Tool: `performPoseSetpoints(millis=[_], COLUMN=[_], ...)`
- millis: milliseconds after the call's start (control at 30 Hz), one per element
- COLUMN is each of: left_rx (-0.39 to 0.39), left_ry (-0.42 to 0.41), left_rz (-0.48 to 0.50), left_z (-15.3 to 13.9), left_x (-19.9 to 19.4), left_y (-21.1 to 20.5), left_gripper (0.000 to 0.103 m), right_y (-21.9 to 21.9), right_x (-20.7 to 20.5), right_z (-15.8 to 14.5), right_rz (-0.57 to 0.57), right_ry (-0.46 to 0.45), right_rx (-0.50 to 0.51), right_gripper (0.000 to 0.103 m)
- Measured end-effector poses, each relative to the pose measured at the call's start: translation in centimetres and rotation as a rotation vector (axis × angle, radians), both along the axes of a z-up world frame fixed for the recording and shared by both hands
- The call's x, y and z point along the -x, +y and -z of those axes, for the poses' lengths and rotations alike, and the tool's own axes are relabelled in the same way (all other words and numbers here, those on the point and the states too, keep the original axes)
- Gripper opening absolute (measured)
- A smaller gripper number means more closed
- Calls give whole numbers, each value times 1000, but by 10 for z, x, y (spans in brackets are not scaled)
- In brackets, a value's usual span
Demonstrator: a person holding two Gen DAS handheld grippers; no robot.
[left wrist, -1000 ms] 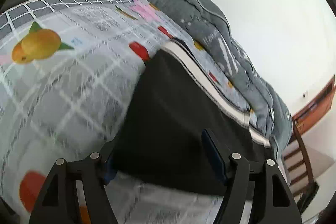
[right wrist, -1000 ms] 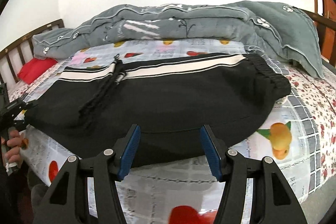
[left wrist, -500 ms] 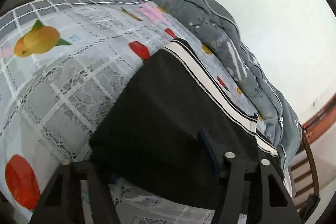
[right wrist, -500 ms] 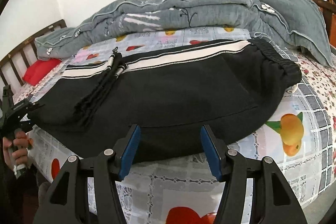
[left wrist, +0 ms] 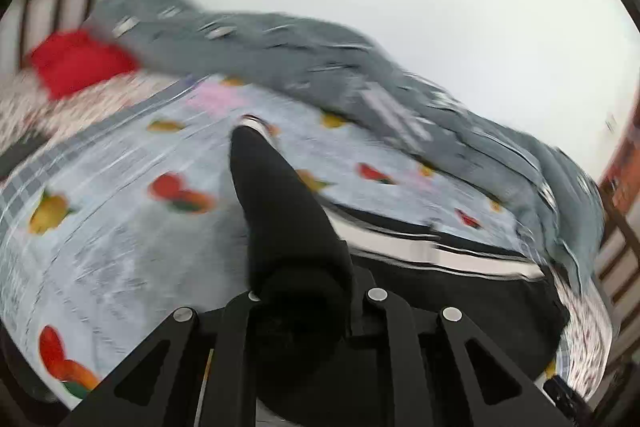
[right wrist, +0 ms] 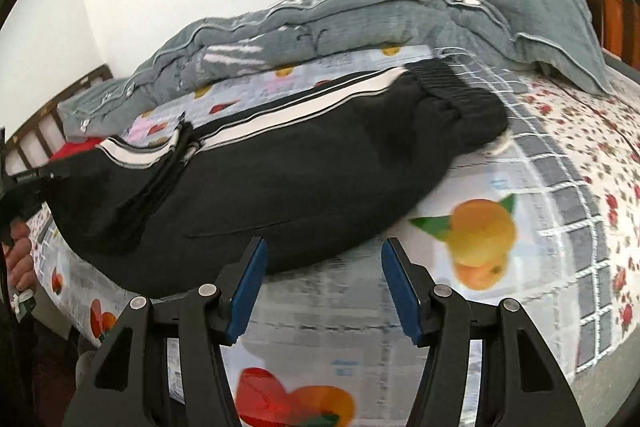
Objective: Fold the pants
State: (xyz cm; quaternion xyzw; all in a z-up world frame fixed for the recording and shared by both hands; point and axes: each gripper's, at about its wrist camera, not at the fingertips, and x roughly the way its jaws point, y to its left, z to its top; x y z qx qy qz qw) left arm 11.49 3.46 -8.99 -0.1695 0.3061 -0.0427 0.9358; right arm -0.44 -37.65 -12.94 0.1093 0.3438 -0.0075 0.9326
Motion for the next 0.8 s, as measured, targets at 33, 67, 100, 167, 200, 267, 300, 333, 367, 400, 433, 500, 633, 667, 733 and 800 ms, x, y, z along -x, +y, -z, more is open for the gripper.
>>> performPoseSetpoints(millis=[33,67,100,167,200,267,300,333,367,400,433,500,633,667,733,800], left_rx=[-23,-38,-47,-60,-70,-84,-85,-82,-72,-69,-72,-96,-222,-242,-240,-223], left_ry=[-17,-27,-33,-35,-31,-21,-12,3,25,53,68,122,104,97,99,108], left_rz=[36,66,95,153,182,228,249,277,307,338,354,388,354,349,347,348], left_z=[-8,-12,-16,-19,-18,-15,-12,-5,4,14,20,38,54,55,55,52], left_x=[2,3,4,6,7,8,8,9,9,9,11,11,21,24,26,25], left_y=[-23,-40,-56,-88,-104,-133,-144,-158,-172,-186,-193,-216,-244,-246,-243,-239], left_gripper=[15,15,15,15,15,15,15,15,15,15,15,15,15,15,16,16], right_y=[-4,-10,-14,-26,-31,-46,-52,-58,-63,-66,-69,-77,-83,-83,-83,-80], right_x=[3,6,8,15,18,24,27,30,32,34,35,37,44,46,47,46], right_z=[-1,-1,-2,-4,-4,-3,-2,-1,0,1,2,4,1,1,1,1], right_rz=[5,13,21,45,52,68,75,83,89,94,97,102,100,98,93,86], right_ry=[-1,-2,-2,-8,-10,-8,-6,-2,3,9,16,31,34,33,33,38], right_rx=[-1,5,13,28,25,7,2,-1,-2,-2,-4,-8,2,2,3,3], right_gripper=[58,58,58,58,58,58,58,58,58,58,58,58,58,58,58,58])
